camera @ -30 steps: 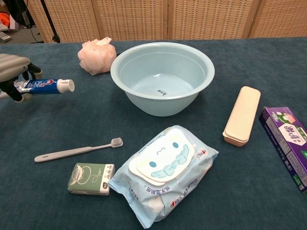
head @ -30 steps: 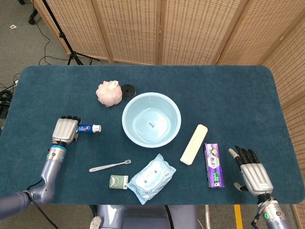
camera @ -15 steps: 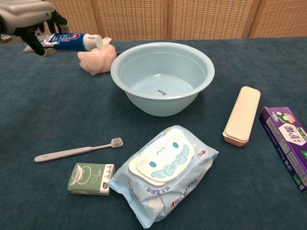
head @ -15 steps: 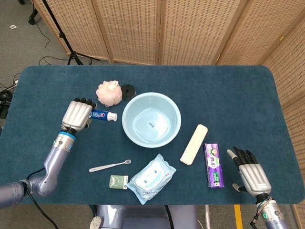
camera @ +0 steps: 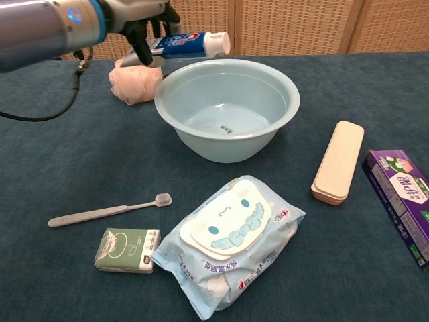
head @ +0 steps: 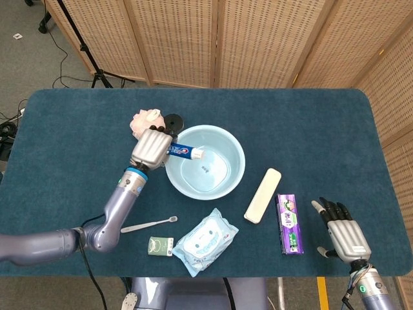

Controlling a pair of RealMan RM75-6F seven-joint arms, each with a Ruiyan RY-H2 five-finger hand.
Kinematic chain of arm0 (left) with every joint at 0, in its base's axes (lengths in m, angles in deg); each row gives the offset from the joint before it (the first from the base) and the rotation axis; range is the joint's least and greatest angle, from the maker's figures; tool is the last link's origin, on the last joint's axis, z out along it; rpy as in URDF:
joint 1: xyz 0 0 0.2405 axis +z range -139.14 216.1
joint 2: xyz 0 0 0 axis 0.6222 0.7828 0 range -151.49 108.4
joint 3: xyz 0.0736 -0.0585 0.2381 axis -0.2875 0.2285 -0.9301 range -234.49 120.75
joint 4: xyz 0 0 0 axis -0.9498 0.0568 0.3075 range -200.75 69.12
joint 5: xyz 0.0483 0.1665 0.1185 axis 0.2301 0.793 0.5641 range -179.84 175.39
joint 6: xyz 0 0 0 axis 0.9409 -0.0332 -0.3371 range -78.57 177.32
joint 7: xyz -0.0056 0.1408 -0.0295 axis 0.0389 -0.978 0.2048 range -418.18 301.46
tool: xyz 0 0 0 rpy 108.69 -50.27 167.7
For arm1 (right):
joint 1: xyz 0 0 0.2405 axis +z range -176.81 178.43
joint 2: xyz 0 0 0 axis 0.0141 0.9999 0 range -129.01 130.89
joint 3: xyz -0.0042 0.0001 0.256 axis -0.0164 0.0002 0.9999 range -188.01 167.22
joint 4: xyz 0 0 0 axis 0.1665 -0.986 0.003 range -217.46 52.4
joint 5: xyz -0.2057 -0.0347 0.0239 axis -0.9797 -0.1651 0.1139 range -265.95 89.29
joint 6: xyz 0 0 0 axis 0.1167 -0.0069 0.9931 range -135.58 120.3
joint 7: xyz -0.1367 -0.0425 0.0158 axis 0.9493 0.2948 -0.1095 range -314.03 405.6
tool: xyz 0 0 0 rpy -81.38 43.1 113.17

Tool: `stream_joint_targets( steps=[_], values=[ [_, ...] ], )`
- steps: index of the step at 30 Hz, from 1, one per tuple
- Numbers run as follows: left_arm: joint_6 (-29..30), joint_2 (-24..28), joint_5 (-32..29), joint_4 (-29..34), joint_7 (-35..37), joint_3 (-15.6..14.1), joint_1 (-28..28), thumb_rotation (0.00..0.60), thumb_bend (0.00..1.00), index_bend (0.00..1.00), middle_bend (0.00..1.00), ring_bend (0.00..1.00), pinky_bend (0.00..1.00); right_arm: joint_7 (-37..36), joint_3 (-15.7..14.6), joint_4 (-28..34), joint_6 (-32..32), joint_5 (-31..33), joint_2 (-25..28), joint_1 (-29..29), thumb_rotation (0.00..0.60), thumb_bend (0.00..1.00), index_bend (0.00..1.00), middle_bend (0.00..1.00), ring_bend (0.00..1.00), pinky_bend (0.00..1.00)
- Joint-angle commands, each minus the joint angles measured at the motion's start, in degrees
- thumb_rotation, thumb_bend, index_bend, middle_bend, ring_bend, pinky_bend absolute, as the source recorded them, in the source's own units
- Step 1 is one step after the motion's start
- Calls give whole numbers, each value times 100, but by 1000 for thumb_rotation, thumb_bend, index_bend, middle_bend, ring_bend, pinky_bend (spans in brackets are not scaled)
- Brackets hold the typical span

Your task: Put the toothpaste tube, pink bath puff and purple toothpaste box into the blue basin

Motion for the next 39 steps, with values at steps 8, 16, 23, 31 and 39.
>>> stream_joint_targets(
  steps=[8, 16, 23, 31, 39],
  values=[
    [-155, -1120, -347, -936, -143, 179, -866, 600, 431, 694, 402, 316, 332, -361, 104, -80, -35, 137, 122, -25, 600, 156, 21, 0, 0, 0],
    [-251, -1605, -404, -1444, -9, 208, -1171, 600, 428, 695, 402, 315, 333, -549, 121, -132, -14, 141, 168, -27, 600, 156, 21, 0, 0, 0],
    [-349, -1695, -582, -1535, -48, 124, -1253, 600, 395, 435, 103, 69, 249, -588, 121, -163, 20, 160, 165, -19, 600, 156, 21, 0, 0, 0],
    [-323, -1500, -631, -1360, -25, 21, -1187, 600, 365, 220, 0, 0, 140, -532, 113, -131, -14, 132, 168, -29, 600, 156, 21, 0, 0, 0],
    [-243, -1154, -781, -1134, 10, -110, -993, 600, 333, 126, 0, 0, 119, -437, 112, -109, -30, 132, 142, -26, 600, 156, 21, 0, 0, 0]
  ],
)
